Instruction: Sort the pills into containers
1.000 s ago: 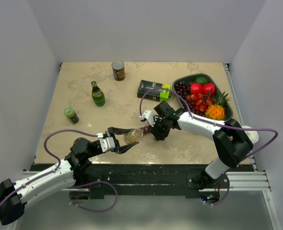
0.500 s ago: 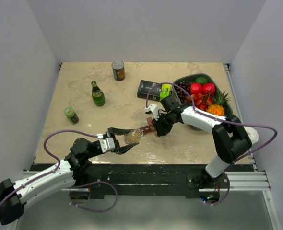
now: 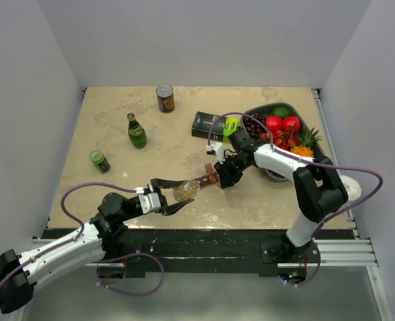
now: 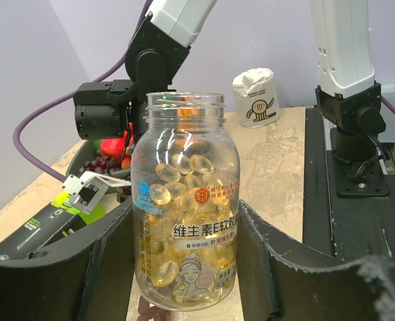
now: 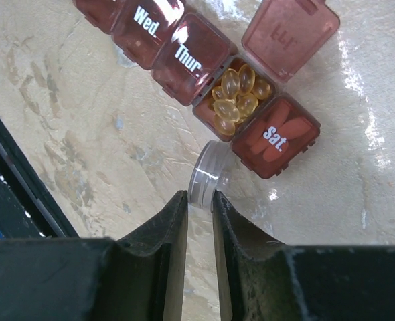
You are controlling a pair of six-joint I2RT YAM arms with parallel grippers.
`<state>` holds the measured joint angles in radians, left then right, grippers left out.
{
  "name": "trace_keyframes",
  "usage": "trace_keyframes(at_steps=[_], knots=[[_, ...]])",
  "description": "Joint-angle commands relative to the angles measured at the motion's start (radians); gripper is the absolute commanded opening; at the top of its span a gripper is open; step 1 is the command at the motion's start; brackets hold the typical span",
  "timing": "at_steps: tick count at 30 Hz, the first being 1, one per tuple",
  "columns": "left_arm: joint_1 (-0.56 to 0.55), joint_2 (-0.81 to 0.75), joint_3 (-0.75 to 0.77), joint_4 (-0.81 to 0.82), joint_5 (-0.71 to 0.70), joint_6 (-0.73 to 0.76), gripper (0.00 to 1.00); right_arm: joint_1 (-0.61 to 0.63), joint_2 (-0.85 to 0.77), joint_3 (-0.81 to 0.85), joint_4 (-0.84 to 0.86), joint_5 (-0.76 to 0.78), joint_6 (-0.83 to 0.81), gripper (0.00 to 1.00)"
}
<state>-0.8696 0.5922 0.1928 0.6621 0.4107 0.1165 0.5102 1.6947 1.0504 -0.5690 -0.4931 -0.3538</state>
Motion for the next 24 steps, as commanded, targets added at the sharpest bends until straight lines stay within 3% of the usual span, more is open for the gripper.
trace_keyframes(at_steps=[1,24], knots=[[-0.009,-0.011,0.037,0.041,-0.012,0.018,0.0,-0.018,0.008,0.034,-0.032,-0.012,-0.01,0.25],[-0.012,-0.011,0.037,0.037,-0.01,0.022,0.0,-0.104,0.065,0.077,-0.092,-0.084,-0.016,0.27]])
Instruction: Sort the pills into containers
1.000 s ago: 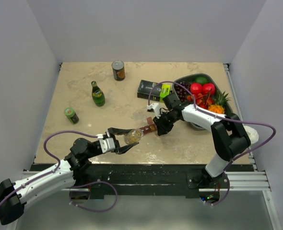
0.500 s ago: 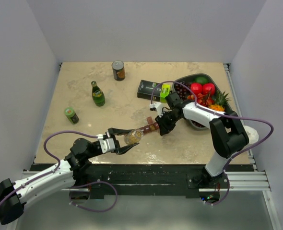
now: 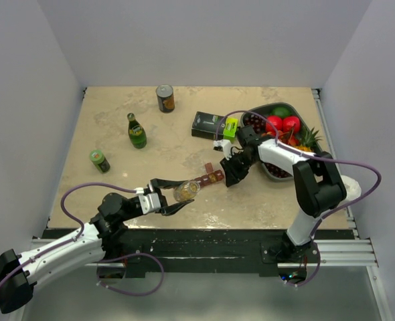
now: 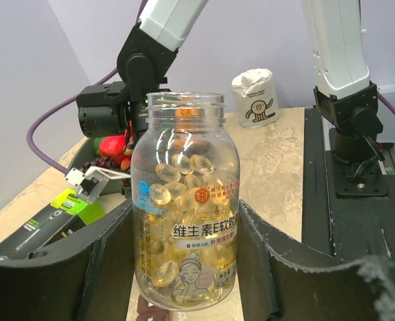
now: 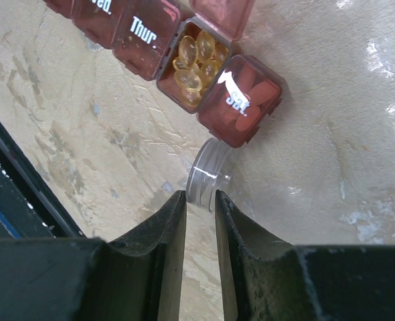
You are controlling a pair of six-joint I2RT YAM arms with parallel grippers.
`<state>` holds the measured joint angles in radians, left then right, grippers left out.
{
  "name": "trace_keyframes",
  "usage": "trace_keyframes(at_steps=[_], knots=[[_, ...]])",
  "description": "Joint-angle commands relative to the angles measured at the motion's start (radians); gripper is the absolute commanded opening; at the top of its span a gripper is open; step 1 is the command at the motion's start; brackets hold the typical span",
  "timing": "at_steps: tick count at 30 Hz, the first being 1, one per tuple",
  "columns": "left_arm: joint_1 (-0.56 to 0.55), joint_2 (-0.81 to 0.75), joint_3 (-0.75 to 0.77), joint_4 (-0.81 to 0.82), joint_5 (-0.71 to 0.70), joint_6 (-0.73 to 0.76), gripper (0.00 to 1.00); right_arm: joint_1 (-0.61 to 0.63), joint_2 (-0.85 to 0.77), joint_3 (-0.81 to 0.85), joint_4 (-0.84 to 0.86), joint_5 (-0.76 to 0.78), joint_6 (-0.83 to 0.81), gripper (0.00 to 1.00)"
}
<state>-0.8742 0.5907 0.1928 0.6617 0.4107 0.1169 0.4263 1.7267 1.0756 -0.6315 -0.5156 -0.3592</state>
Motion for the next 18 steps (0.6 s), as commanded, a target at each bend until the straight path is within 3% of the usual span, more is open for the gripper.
trace_keyframes(at_steps=[1,18], knots=[[-0.008,-0.009,0.039,0.038,-0.012,0.02,0.0,-0.029,0.037,0.055,-0.042,-0.067,-0.018,0.27],[-0.009,-0.008,0.039,0.036,-0.01,0.023,0.0,-0.101,0.099,0.084,-0.096,-0.178,-0.037,0.29]])
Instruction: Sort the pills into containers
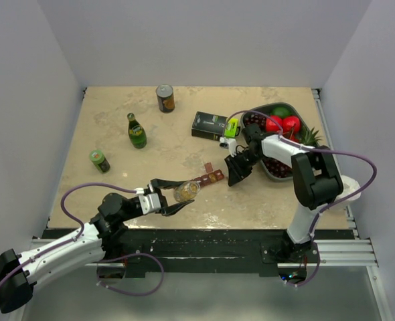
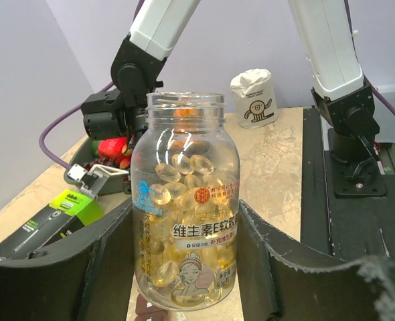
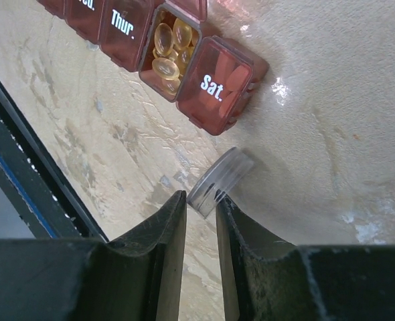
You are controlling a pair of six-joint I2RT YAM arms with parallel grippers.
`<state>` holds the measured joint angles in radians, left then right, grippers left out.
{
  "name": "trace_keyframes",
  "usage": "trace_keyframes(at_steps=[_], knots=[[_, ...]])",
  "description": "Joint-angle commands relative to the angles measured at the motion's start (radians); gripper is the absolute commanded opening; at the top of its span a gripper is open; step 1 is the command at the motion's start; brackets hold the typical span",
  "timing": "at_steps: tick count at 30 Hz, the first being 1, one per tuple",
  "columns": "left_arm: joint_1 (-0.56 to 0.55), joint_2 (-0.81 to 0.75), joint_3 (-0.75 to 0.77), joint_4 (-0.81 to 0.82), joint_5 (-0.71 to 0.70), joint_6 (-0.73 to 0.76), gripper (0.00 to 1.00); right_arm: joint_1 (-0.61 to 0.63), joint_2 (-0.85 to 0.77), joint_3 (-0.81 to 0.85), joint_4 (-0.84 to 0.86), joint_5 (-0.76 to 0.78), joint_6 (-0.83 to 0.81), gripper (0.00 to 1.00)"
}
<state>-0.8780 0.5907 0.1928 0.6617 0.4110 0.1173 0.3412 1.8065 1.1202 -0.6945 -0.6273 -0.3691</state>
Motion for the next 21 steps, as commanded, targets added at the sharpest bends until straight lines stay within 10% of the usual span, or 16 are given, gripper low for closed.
trace_keyframes(at_steps=[1,12,21], knots=[[-0.006,-0.008,0.04,0.036,-0.009,0.024,0.0,-0.021,0.024,0.041,-0.039,-0.071,-0.027,0.28],[-0.006,-0.006,0.039,0.036,-0.009,0.021,0.0,-0.022,0.04,0.059,-0.089,-0.129,-0.083,0.26],[-0.006,-0.006,0.04,0.036,-0.009,0.021,0.0,-0.022,0.001,0.05,-0.083,-0.069,-0.09,0.47]])
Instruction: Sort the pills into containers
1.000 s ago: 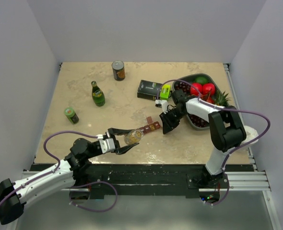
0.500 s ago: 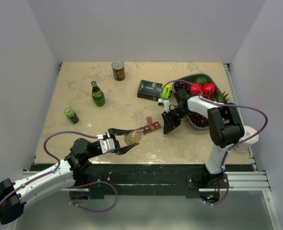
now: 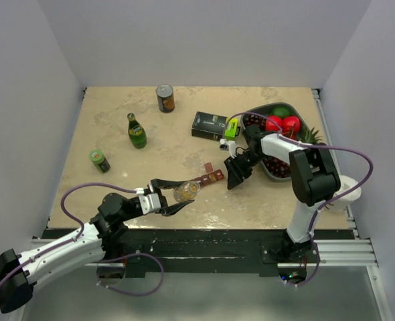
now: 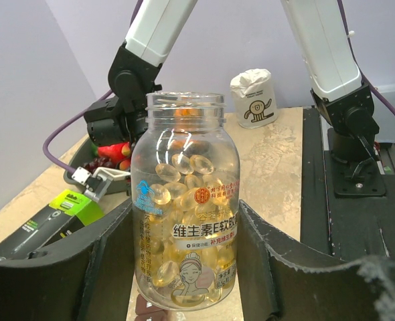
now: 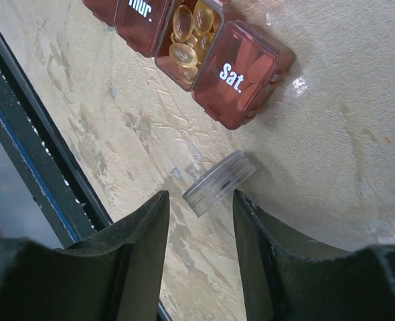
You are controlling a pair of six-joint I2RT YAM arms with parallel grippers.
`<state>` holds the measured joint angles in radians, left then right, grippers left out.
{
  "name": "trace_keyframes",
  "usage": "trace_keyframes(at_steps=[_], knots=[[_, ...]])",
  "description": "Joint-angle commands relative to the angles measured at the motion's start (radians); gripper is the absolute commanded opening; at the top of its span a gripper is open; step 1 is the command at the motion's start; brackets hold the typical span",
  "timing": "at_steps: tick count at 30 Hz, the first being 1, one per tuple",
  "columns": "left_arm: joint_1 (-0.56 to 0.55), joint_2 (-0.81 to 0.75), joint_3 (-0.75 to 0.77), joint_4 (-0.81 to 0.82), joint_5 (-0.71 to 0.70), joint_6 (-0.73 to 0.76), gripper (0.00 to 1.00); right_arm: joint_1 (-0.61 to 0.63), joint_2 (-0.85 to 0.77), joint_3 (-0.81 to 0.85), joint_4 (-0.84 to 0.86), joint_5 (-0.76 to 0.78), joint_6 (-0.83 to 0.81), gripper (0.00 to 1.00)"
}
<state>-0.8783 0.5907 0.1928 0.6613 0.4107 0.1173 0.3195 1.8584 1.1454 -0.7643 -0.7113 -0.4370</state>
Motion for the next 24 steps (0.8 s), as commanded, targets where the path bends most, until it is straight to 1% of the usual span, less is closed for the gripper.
trace_keyframes(at_steps=[1,8,12,14,15,17,18,20,21,22,23,24], knots=[[-0.007,-0.006,0.039,0.037,-0.009,0.022,0.0,0.0,-0.057,0.025,-0.015,0.019,-0.025,0.48],[-0.007,-0.012,0.04,0.034,-0.009,0.021,0.0,0.0,-0.116,0.014,-0.032,0.099,-0.065,0.58],[-0.007,-0.014,0.04,0.034,-0.007,0.022,0.0,0.0,-0.174,0.027,-0.061,0.205,-0.136,0.68],[-0.008,-0.015,0.04,0.034,-0.006,0.022,0.0,-0.002,-0.2,0.059,-0.078,0.246,-0.175,0.72],[-0.007,-0.015,0.04,0.034,-0.007,0.024,0.0,-0.002,-0.221,0.075,-0.107,0.257,-0.237,0.8],[-0.008,-0.014,0.039,0.034,-0.007,0.024,0.0,-0.002,-0.245,0.111,-0.116,0.291,-0.301,0.94],[-0.008,-0.011,0.04,0.035,-0.006,0.025,0.0,0.0,-0.258,0.12,-0.116,0.296,-0.36,0.99],[-0.007,-0.006,0.039,0.037,-0.003,0.025,0.0,0.001,-0.266,0.148,-0.13,0.253,-0.438,0.99],[-0.008,-0.005,0.04,0.038,-0.003,0.025,0.0,0.001,-0.271,0.148,-0.156,0.215,-0.542,0.99],[-0.007,-0.003,0.039,0.038,-0.001,0.024,0.0,0.004,-0.274,0.151,-0.183,0.175,-0.612,0.99],[-0.008,-0.003,0.039,0.038,-0.001,0.022,0.0,0.007,-0.271,0.155,-0.225,0.089,-0.7,0.99],[-0.008,-0.003,0.04,0.038,-0.003,0.024,0.0,0.027,-0.266,0.157,-0.301,0.063,-0.873,0.99]])
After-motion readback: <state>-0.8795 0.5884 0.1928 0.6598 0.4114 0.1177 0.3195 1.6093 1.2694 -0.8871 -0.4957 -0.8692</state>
